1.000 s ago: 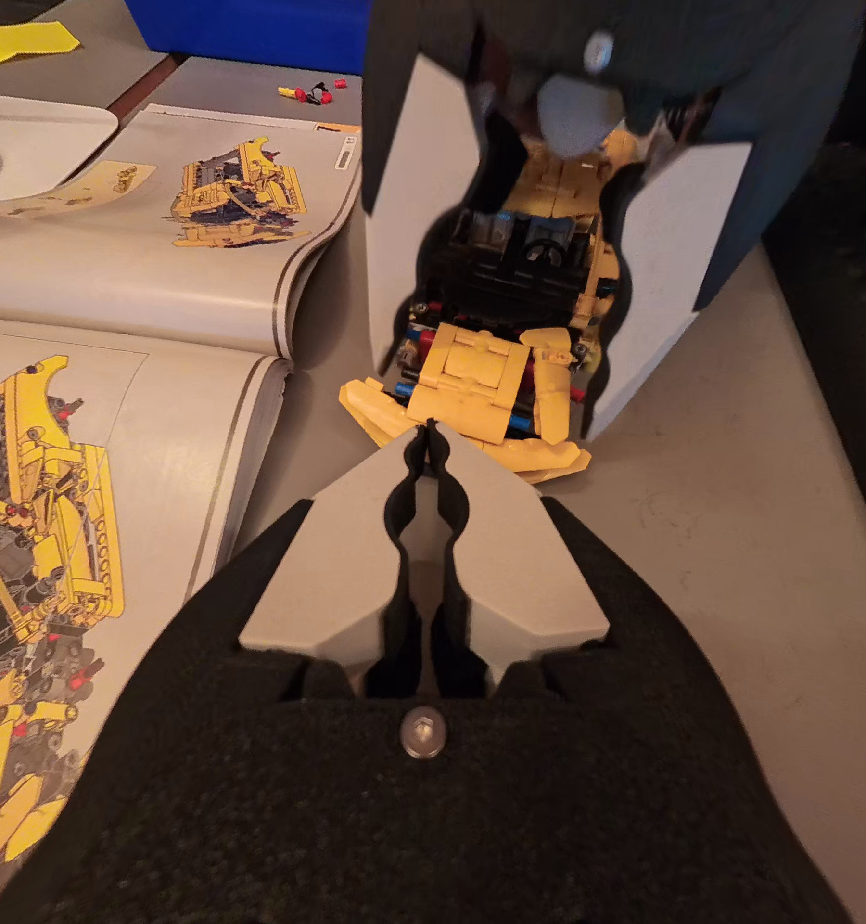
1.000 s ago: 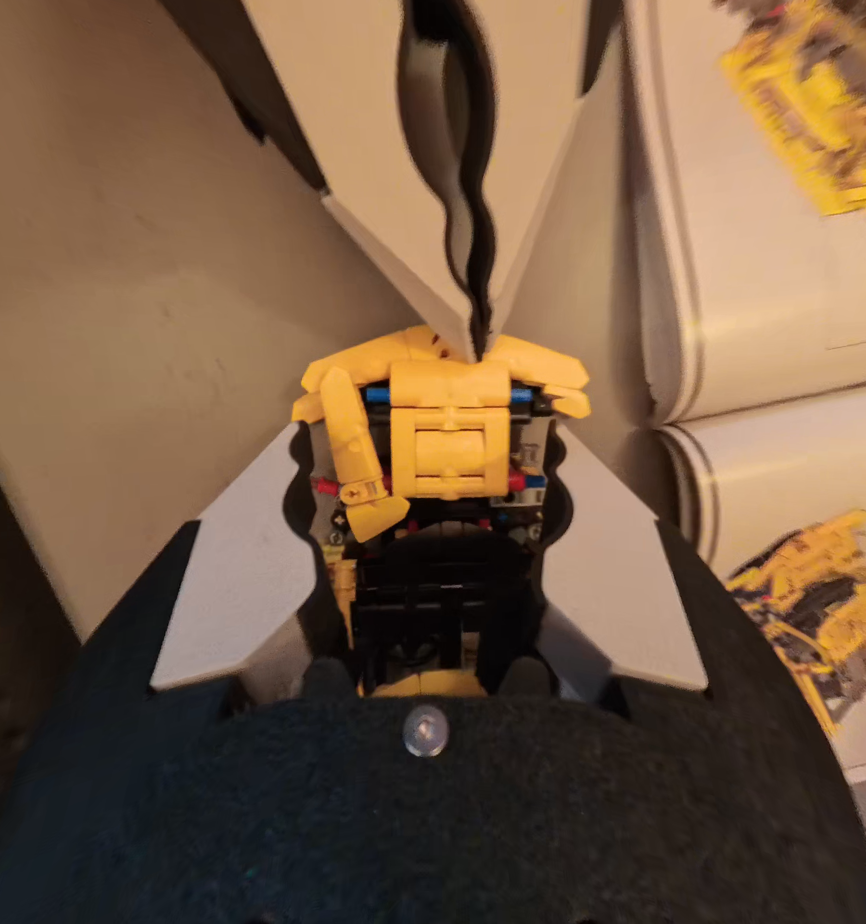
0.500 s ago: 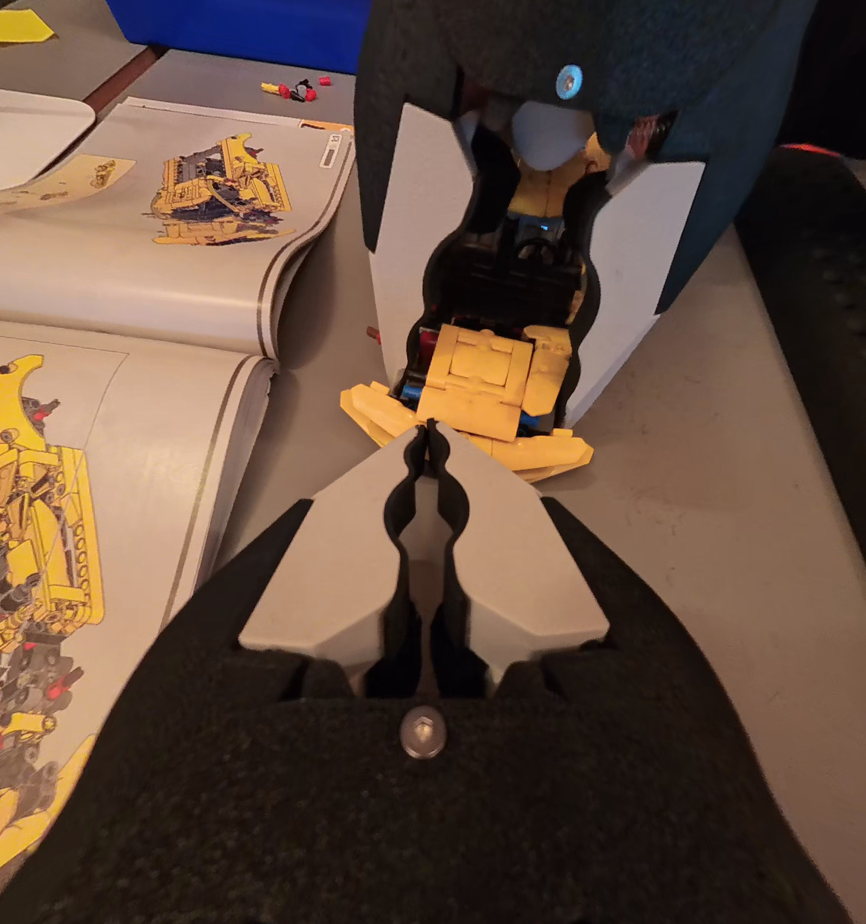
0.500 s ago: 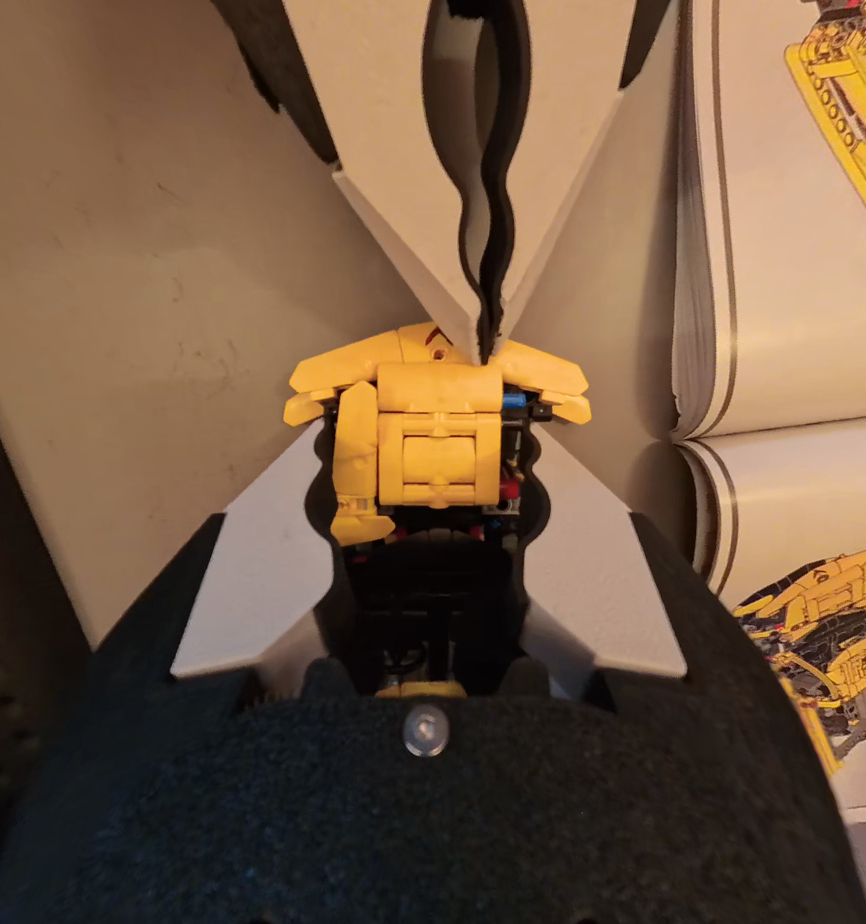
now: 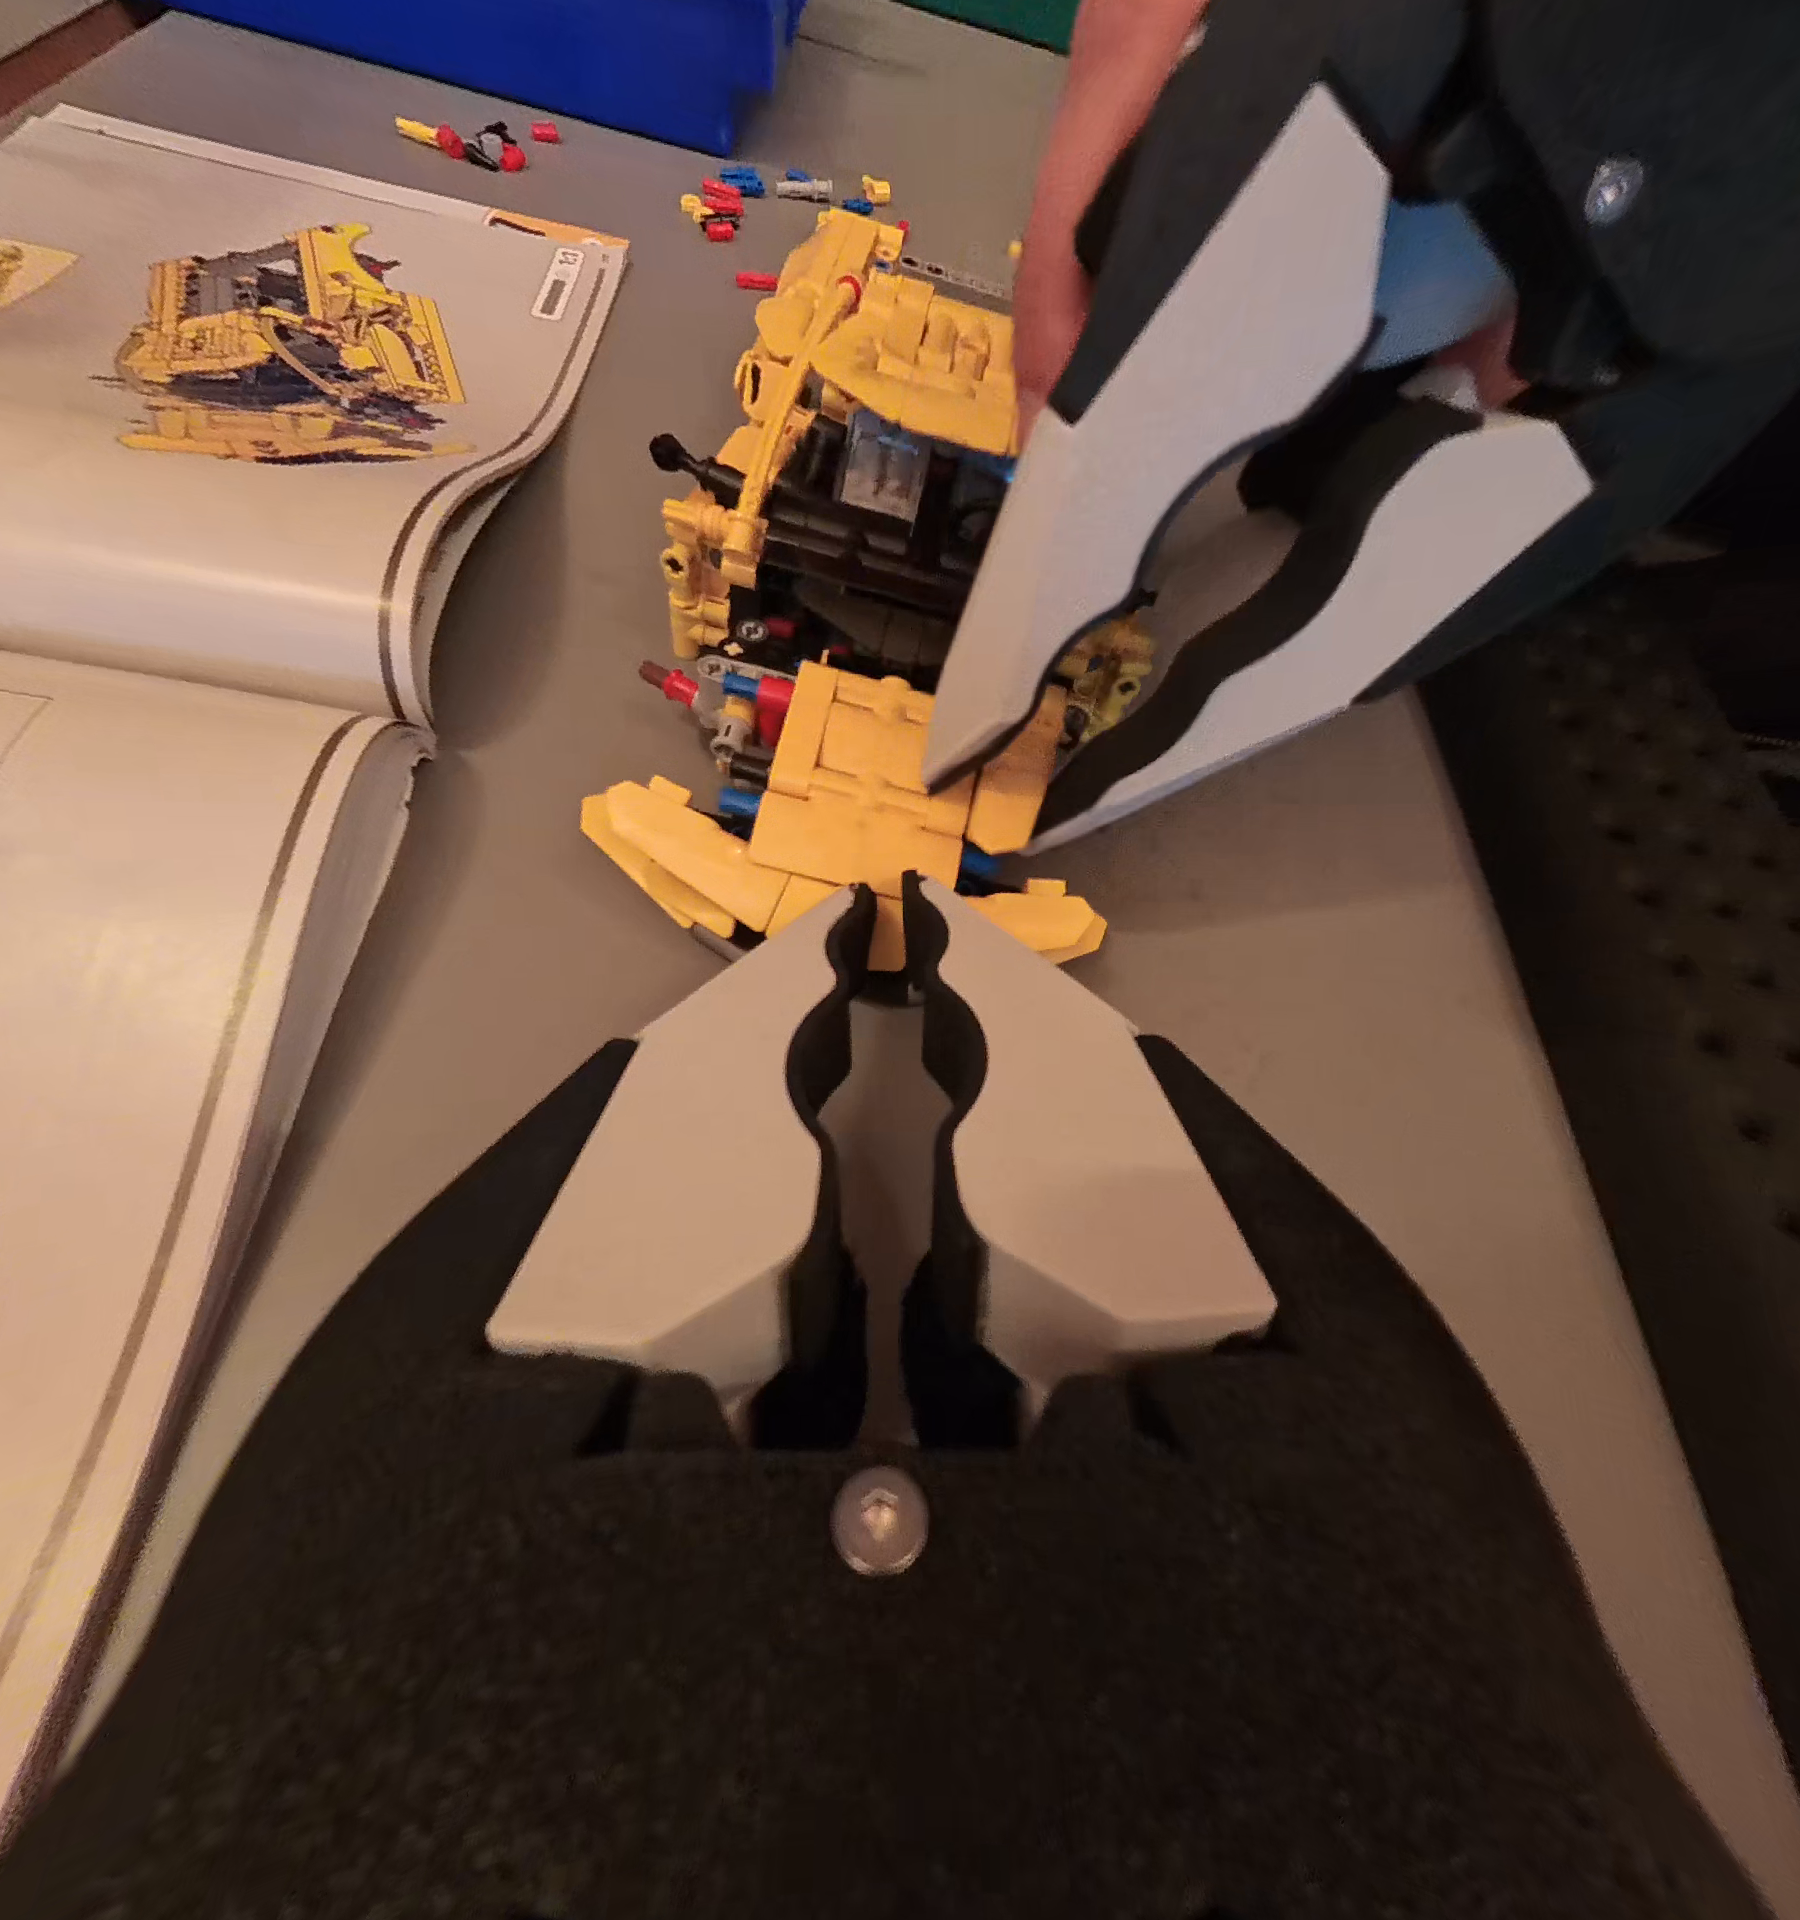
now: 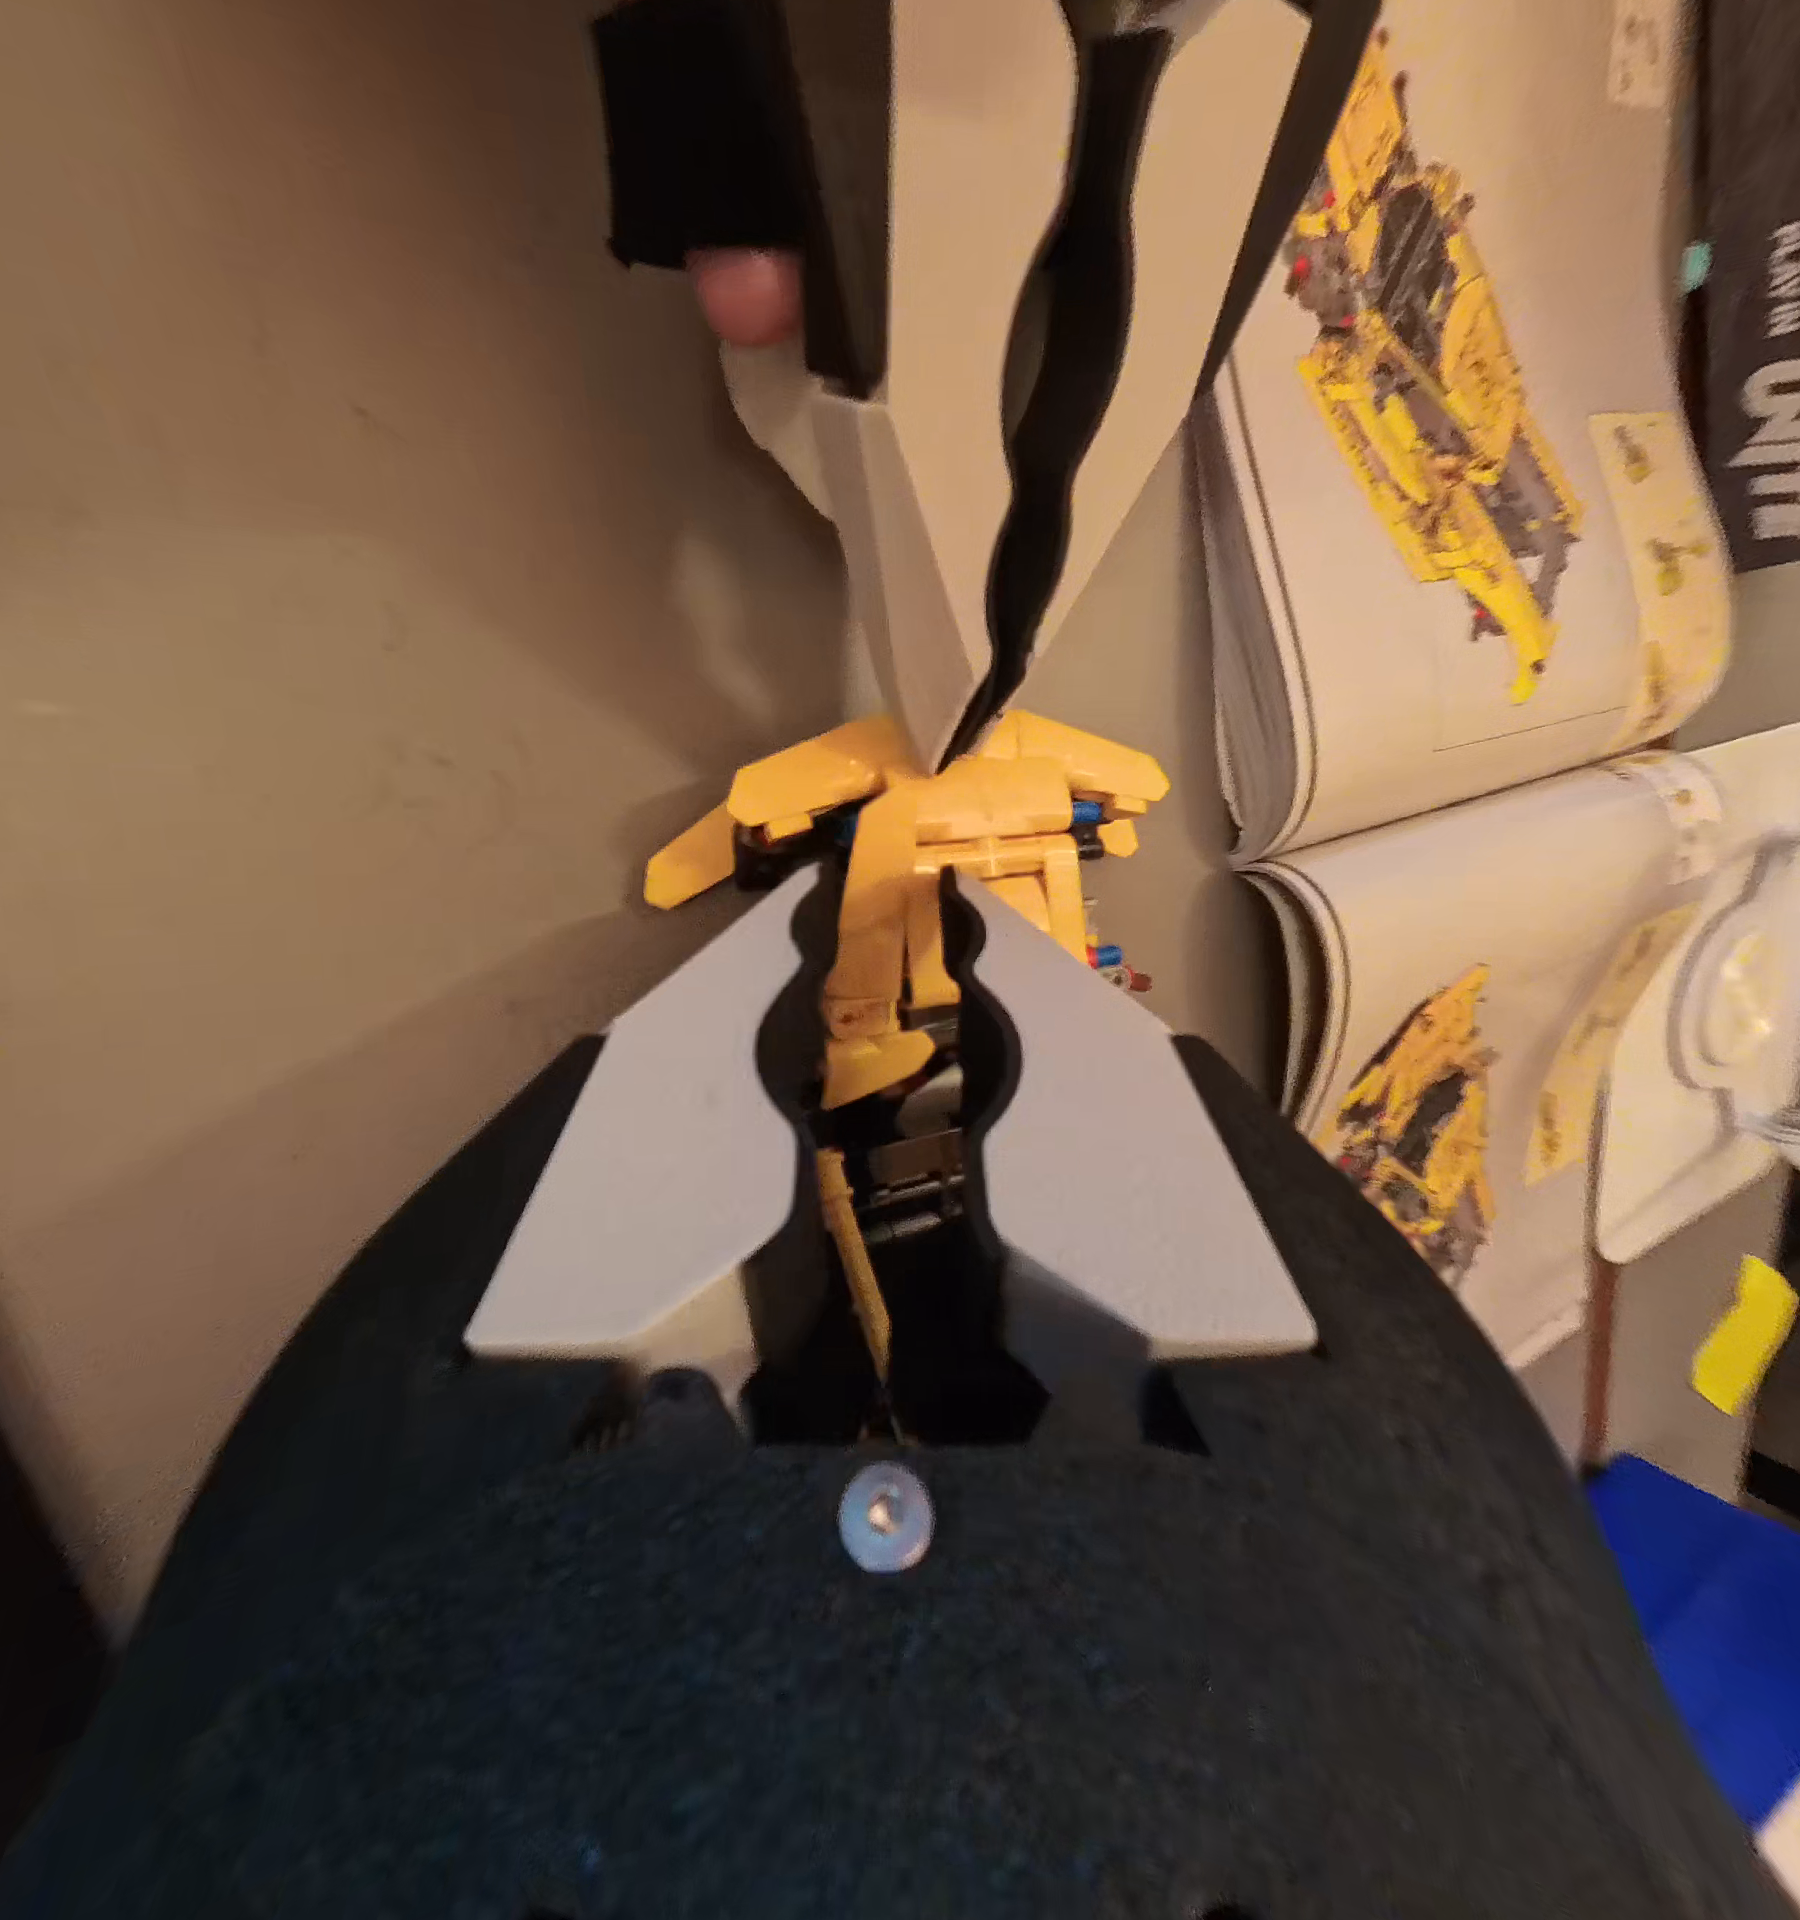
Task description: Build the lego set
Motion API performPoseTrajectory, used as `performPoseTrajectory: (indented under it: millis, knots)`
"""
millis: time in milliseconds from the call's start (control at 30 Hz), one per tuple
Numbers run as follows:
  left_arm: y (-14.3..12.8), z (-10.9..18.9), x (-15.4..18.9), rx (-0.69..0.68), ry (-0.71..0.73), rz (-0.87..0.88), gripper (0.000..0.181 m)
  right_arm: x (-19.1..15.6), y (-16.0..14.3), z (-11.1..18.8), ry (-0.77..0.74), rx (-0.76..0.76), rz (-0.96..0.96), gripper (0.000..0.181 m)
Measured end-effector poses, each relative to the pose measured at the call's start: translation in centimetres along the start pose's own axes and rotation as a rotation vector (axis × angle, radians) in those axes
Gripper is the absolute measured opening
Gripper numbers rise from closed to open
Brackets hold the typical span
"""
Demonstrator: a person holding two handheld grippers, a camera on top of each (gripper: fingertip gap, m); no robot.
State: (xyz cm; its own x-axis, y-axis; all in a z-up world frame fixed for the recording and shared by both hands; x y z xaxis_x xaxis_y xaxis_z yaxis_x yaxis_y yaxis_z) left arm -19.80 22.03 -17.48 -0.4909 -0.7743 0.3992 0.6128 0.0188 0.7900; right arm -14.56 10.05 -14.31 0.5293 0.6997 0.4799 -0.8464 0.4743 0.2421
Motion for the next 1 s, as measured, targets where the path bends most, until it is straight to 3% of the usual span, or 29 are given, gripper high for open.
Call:
performPoseTrajectory:
  millis: [233,400,567,667,700,867,1000]
  knots:
    - [0.0,0.5,-0.1,0.033,-0.106,0.311,0.025,-2.1,0.0,0.5,-0.184,0.011,0.033,0.011]
    - [-0.1,0.0,0.0,0.051,-0.126,0.439,0.024,-3.7,-0.1,0.9,-0.264,0.055,0.069,0.01]
    - [-0.1,-0.5,0.6,0.068,-0.158,0.554,0.025,-5.1,0.0,0.6,-0.367,-0.021,0.229,0.009]
    - [0.1,-1.3,2.1,0.047,-0.31,0.595,0.025,-5.2,-0.1,0.6,-0.37,0.007,0.209,0.009]
    - [0.2,-1.6,2.3,0.046,-0.296,0.611,0.024,-5.2,-0.2,0.7,-0.366,0.023,0.21,0.009]
    - [0.7,0.1,1.0,0.122,-0.106,0.535,0.022,-5.9,-0.3,1.3,-0.467,0.009,0.219,0.011]
    - [0.1,-0.5,0.9,0.036,0.075,0.233,0.038,-6.7,-0.4,1.6,-0.503,0.001,0.21,0.022]
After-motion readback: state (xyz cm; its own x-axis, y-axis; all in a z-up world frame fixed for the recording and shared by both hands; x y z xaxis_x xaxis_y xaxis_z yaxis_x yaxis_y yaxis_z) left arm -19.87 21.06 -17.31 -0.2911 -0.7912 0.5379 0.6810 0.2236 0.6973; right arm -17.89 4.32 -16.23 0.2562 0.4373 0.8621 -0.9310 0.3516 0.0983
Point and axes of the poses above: each gripper's, where its closed fingertips meet, z back along the fingers, y out of its top, x = y × z across the jaws, the point moved 9 cm from there along z, back along the fingers, and after that the axes turned 14 degrees about z, right-handed, at the moved point
